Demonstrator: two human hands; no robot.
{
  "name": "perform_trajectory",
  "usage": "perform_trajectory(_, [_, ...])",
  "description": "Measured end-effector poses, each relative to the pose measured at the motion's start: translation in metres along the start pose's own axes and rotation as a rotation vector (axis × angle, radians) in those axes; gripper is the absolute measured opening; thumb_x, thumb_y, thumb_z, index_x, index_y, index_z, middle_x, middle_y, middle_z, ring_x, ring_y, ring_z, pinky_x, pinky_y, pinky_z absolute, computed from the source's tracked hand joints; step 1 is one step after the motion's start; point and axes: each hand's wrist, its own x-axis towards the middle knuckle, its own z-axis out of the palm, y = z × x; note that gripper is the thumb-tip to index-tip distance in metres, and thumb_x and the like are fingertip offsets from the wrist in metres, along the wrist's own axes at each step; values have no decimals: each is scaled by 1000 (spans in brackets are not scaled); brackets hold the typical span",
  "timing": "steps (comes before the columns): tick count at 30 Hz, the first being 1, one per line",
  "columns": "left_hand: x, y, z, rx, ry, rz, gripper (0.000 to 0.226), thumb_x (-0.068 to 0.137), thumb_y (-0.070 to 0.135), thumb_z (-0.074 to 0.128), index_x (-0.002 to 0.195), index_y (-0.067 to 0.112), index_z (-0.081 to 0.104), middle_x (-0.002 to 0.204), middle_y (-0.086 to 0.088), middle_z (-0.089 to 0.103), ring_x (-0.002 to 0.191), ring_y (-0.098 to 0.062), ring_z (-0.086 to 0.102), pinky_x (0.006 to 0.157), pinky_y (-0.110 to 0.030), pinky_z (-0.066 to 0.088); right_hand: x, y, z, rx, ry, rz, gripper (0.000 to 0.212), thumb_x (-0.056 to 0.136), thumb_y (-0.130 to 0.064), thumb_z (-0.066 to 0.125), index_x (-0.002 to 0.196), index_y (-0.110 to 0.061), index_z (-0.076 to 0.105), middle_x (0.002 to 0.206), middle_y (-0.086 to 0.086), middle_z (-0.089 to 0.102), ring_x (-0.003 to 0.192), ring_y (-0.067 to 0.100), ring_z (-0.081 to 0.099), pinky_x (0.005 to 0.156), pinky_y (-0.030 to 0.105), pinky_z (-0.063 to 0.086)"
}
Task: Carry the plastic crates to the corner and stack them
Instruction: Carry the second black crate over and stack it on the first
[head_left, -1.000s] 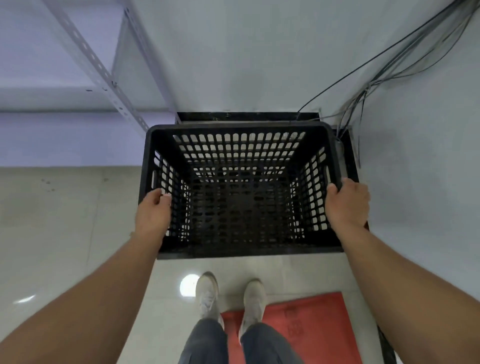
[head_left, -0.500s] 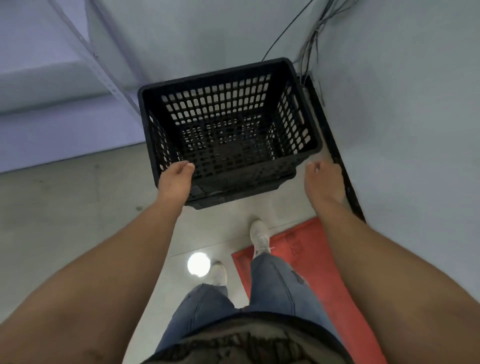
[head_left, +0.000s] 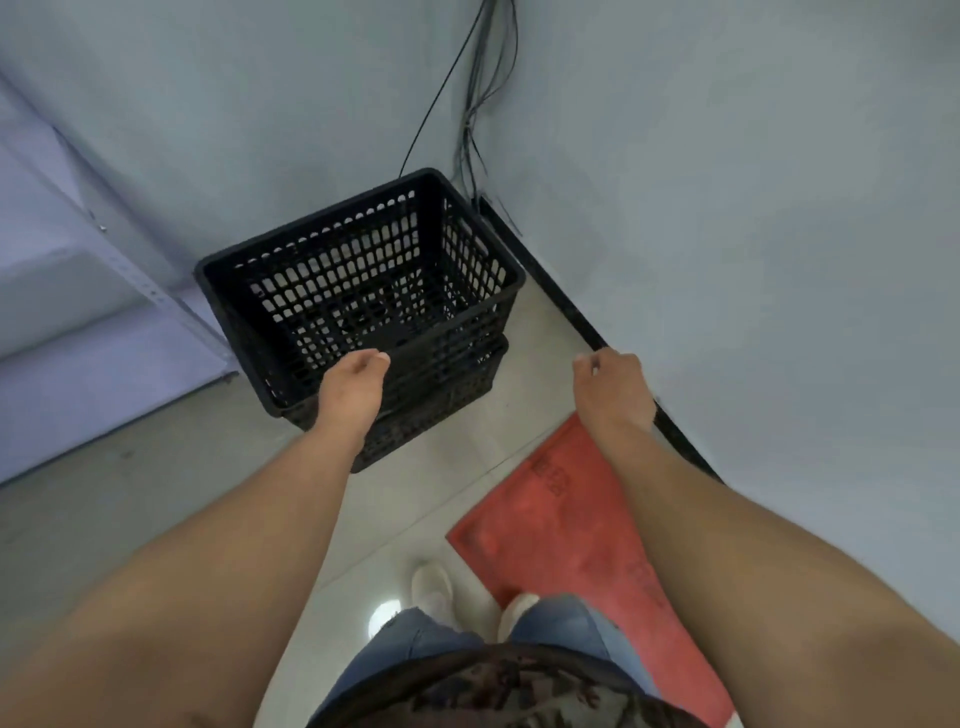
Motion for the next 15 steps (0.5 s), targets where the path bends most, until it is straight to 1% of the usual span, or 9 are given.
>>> perform_trajectory(3, [-2, 12, 3, 6, 17, 47, 33, 93, 33, 51, 122, 19, 60, 122, -3, 60, 115, -21, 55, 104, -42, 42, 6, -16, -6, 21, -13, -55, 41, 97, -34, 36, 109, -8, 64, 123, 14, 54, 95, 31, 61, 85, 39, 49])
perform_trajectory(7, [-4, 21, -3, 12, 60, 82, 34, 93, 34, 50, 123, 20, 59, 118, 1, 59, 116, -20, 54, 104, -41, 42, 16, -31, -9, 20, -36, -135, 41, 97, -35, 36, 109, -8, 64, 123, 14, 52, 97, 30, 60, 84, 37, 46])
perform_trajectory(11, [1, 25, -15, 7, 111, 103, 38, 93, 35, 50, 128, 20, 57, 128, -1, 59, 118, -20, 54, 105, -43, 42, 29, -47, -4, 7, -30, -182, 41, 98, -35, 35, 111, -8, 63, 122, 13, 54, 94, 29, 60, 79, 35, 45])
perform_trajectory(15, [16, 27, -26, -4, 140, 87, 38, 94, 35, 50, 128, 20, 57, 128, -2, 60, 117, -21, 55, 104, -44, 42, 44, -66, 5, -12, -32, -213, 41, 98, -37, 35, 113, -11, 63, 121, 12, 55, 88, 24, 57, 79, 34, 46])
